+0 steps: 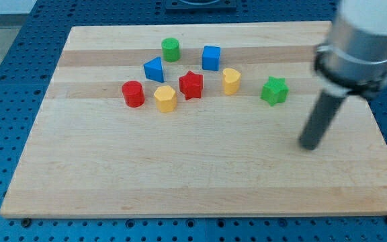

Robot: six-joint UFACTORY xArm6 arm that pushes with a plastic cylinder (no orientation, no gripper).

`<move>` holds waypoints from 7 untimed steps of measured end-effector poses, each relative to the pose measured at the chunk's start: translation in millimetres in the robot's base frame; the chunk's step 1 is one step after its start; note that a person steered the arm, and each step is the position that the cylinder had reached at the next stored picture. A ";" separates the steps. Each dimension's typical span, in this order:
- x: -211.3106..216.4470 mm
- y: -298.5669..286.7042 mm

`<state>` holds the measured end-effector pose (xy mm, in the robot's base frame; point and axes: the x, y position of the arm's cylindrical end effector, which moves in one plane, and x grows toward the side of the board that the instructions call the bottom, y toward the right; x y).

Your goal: Push the red circle below the red star

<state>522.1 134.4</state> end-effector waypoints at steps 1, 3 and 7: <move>8.8 -107.7; -33.8 -243.3; -126.4 -281.9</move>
<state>395.7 -147.6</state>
